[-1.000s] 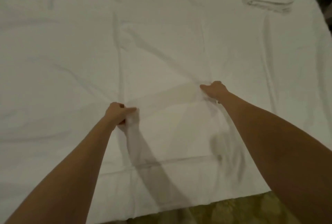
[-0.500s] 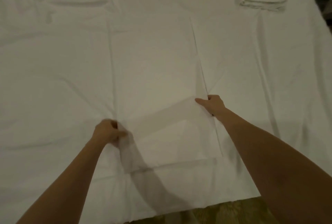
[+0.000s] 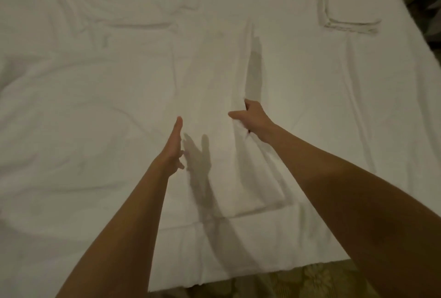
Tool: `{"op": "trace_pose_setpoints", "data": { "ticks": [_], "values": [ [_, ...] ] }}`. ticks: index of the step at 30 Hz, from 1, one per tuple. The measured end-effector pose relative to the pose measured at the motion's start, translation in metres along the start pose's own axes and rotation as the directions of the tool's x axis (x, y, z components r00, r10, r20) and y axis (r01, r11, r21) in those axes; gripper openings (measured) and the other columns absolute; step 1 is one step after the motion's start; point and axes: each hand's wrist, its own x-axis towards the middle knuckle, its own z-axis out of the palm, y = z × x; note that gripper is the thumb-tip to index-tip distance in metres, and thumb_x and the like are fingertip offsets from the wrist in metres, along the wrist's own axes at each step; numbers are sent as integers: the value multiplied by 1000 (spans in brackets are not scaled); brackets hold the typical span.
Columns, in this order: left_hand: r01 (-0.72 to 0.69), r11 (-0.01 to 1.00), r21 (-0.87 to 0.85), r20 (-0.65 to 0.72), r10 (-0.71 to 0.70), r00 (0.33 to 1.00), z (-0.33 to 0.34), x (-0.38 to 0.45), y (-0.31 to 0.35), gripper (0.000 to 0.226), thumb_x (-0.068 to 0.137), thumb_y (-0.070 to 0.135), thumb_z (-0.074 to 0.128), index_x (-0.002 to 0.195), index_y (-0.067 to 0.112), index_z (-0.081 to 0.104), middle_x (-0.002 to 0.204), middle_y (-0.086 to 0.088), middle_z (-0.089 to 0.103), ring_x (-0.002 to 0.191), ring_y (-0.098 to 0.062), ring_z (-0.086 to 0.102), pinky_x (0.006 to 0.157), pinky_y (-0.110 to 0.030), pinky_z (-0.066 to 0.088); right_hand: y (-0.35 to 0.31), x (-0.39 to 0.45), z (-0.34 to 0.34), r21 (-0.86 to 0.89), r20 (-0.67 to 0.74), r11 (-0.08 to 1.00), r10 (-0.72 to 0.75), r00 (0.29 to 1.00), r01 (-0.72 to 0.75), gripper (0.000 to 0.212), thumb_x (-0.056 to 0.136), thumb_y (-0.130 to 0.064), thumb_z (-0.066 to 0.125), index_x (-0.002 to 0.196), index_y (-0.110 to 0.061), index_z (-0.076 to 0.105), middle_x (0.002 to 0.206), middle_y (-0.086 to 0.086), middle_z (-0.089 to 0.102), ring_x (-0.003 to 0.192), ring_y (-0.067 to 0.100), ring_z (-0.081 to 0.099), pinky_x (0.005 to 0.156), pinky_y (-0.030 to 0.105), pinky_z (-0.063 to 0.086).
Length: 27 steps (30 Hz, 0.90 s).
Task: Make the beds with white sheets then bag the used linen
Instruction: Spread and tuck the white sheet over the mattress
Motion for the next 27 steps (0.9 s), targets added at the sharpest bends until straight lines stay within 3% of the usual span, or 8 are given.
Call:
{"op": "trace_pose_setpoints", "data": {
  "ticks": [4,10,15,17,19,21,24,27],
  "values": [
    [-18,989,-147,20,21,1000,-45,-15,24,80,86,76,30,154,37,13,162,-1,13,145,-39,20,106,-71,18,-31,-12,58,-28,48,998,-55,997,56,29,87,-1,60,116,0,60,97,11,65,75,18,62,62,25,49],
    [-50,976,-210,67,66,996,-129,-30,56,77,87,73,37,152,33,24,157,0,29,136,-38,39,102,-66,32,-72,-24,172,-104,204,983,-130,970,154,26,88,-4,57,112,-12,59,90,2,64,74,17,62,54,23,47],
    [-41,983,-181,123,64,990,-192,-17,53,62,90,67,41,136,26,51,126,-6,61,100,-27,65,81,-46,53,-78,-15,267,-77,268,984,-133,954,159,36,85,-2,51,119,-12,59,101,7,70,92,24,67,79,40,56],
    [-35,990,-134,106,49,993,-211,-6,46,57,89,65,46,121,21,63,113,-9,66,95,-25,66,75,-41,54,-73,-8,297,-102,291,985,-103,951,138,42,84,0,49,124,-11,55,100,8,68,88,25,67,65,37,57],
    [9,995,-100,61,-3,998,-232,6,35,69,79,68,59,124,16,62,117,-11,66,102,-28,67,79,-43,56,-65,-2,320,-139,378,988,-4,926,61,57,85,0,51,139,-13,42,91,7,66,73,20,64,51,25,51],
    [48,998,-51,24,-46,999,-249,20,21,74,75,64,65,126,11,59,115,-15,68,102,-31,68,86,-45,56,-53,0,331,-201,459,979,116,881,-24,67,86,-6,56,148,-19,32,91,10,70,72,18,66,59,24,53],
    [2,998,57,-131,6,991,-256,32,-6,39,89,34,66,114,4,62,105,-16,69,95,-31,67,86,-42,54,-35,2,327,-230,364,969,175,915,-94,43,87,-17,58,130,-21,55,91,6,72,78,17,67,70,29,51],
    [-72,973,220,-240,126,963,-256,34,-21,17,91,17,61,102,4,64,96,-18,66,86,-29,63,77,-39,51,-16,8,303,-97,121,981,181,976,-170,22,91,-13,57,111,-9,66,85,9,67,58,9,59,48,15,42]
  ]
}}
